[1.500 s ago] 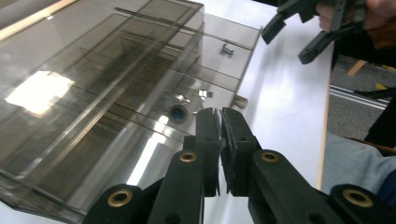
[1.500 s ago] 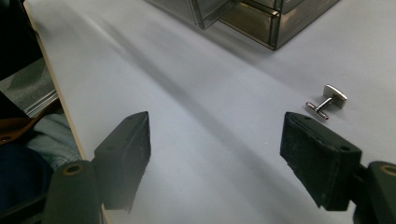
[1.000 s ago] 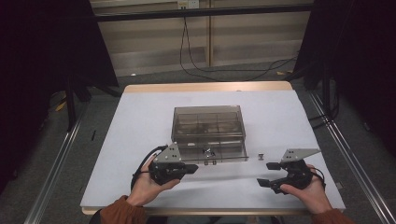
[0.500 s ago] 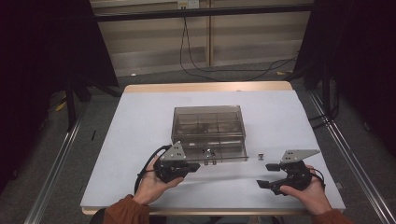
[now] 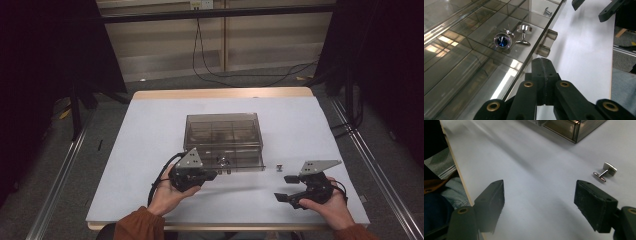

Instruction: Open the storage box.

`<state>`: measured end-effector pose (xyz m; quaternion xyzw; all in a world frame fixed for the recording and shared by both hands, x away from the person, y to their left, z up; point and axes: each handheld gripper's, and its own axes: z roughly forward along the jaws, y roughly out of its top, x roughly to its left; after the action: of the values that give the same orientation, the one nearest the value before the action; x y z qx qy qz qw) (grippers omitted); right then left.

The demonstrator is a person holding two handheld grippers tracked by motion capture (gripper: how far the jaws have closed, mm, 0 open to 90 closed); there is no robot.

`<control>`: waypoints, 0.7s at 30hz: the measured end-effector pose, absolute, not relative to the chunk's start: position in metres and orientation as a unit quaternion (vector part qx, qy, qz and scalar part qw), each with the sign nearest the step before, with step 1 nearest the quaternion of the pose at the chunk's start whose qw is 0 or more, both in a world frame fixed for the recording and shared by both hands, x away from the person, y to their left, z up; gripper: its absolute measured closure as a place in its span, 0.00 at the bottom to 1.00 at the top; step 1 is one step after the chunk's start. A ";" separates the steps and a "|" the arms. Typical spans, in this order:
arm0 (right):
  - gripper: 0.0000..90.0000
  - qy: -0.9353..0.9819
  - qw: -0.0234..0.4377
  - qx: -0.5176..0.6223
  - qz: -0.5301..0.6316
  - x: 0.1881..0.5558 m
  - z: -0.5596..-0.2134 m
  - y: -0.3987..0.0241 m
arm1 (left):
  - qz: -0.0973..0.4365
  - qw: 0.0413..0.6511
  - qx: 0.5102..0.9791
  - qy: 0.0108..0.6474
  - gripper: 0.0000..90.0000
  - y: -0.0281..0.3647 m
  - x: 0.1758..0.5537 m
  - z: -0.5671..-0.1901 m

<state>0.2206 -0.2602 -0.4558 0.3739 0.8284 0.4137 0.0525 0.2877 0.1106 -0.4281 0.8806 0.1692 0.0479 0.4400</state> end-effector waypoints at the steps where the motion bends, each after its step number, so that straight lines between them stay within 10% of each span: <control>1: 0.27 0.828 0.052 0.374 0.413 0.221 -0.456 -0.260 | 0.047 0.446 0.876 0.174 1.00 0.109 0.288 -0.428; 21: 0.27 0.830 0.051 0.375 0.410 0.221 -0.457 -0.259 | 0.065 0.451 0.868 0.197 1.00 0.107 0.309 -0.428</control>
<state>0.2211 -0.2594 -0.4566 0.3747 0.8298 0.4104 0.0510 0.3091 0.1069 -0.4283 0.8681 0.1969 0.0653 0.4510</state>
